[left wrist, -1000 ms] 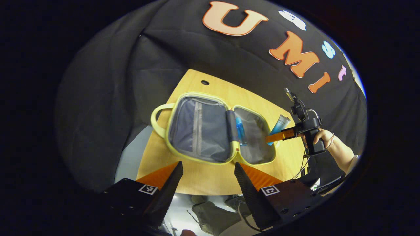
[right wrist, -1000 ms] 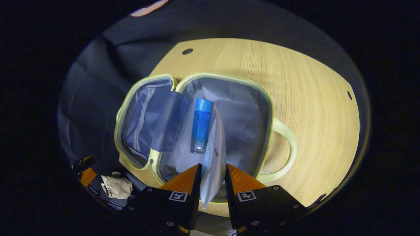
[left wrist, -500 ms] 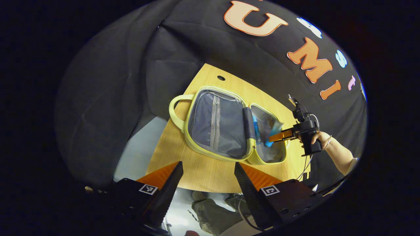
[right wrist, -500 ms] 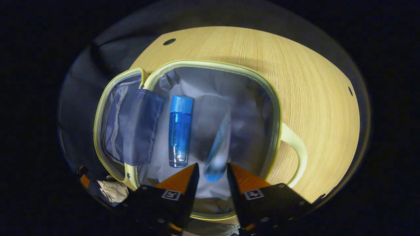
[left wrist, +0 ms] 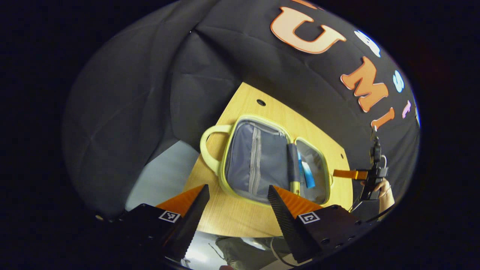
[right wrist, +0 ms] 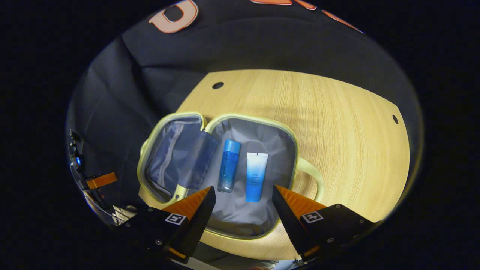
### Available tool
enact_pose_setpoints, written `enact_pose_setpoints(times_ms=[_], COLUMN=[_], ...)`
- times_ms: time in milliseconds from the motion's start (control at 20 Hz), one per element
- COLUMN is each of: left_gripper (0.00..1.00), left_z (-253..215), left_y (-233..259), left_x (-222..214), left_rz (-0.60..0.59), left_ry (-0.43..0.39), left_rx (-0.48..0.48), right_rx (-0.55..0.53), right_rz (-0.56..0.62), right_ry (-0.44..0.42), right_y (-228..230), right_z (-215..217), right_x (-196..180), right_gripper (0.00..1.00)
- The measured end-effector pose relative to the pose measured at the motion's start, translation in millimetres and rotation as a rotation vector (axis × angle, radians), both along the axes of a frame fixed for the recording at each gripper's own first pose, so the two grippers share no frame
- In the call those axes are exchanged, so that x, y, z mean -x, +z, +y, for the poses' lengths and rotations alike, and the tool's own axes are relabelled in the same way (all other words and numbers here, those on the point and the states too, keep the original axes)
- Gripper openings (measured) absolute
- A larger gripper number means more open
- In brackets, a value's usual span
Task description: First open the suitcase, pack the skin care products into it, and then close the suitcase.
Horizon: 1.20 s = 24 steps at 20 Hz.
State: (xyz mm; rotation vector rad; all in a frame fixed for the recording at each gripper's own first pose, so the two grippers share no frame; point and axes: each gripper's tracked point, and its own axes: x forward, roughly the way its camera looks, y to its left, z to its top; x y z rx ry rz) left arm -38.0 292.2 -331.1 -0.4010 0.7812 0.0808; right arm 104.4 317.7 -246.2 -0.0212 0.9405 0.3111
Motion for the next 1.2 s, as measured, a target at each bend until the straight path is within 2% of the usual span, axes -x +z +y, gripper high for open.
enact_pose_setpoints(times_ms=[200,350,600,950,1050,1150,1200], left_gripper=[0.98,0.98,0.98,0.97,0.92,0.39,0.12], left_z=[29.2,57.8,90.9,85.1,75.3,90.6,88.2], left_y=[1.9,-15.3,-61.3,-97.7,-96.0,-109.5,-111.9], left_x=[-46.9,-78.2,-105.4,-128.4,-133.2,-125.9,-127.3], left_rz=[-0.072,-0.076,-0.029,-0.007,-0.034,0.003,0.032], left_ry=[-0.009,0.031,0.109,0.141,0.138,0.212,0.222], left_rx=[0.024,0.066,0.117,0.283,0.331,0.258,0.258], right_rx=[-0.052,-0.044,-0.08,-0.058,-0.055,-0.053,-0.058], right_rz=[-0.001,0.009,0.009,0.046,0.054,0.059,0.062], right_ry=[-0.039,-0.082,-0.18,-0.223,-0.22,-0.226,-0.23], right_y=[13.0,12.5,14.5,0.0,-2.3,-6.2,-7.0], right_z=[-15.5,-36.7,-60.9,-74.0,-75.5,-76.9,-77.1], right_x=[22.2,31.4,34.9,43.6,45.8,46.1,45.4], right_gripper=[0.96,0.96,0.96,0.96,0.96,0.96,0.96])
